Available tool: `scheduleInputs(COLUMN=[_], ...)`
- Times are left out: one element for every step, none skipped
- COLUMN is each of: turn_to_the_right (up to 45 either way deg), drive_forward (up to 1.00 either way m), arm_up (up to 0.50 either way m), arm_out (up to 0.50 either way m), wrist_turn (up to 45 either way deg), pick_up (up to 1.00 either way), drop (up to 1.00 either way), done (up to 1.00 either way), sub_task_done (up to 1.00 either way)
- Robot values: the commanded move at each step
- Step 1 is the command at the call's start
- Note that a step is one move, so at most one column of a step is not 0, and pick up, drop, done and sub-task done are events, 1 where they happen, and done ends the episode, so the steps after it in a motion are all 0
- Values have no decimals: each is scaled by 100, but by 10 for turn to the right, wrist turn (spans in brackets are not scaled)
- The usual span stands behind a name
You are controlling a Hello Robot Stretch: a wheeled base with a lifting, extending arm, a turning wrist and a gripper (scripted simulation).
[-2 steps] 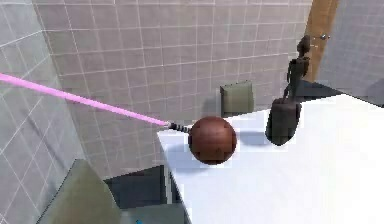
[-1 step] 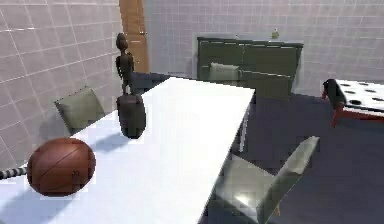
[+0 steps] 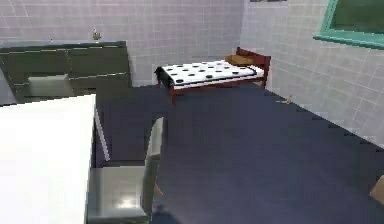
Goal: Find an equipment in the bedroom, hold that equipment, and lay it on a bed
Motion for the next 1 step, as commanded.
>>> scheduleInputs(turn_to_the_right=[330], drive_forward=[0], arm_up=[0], arm_out=[0], wrist_turn=[0], pick_up=[0], drop=[0], done=[0], sub_task_done=[0])
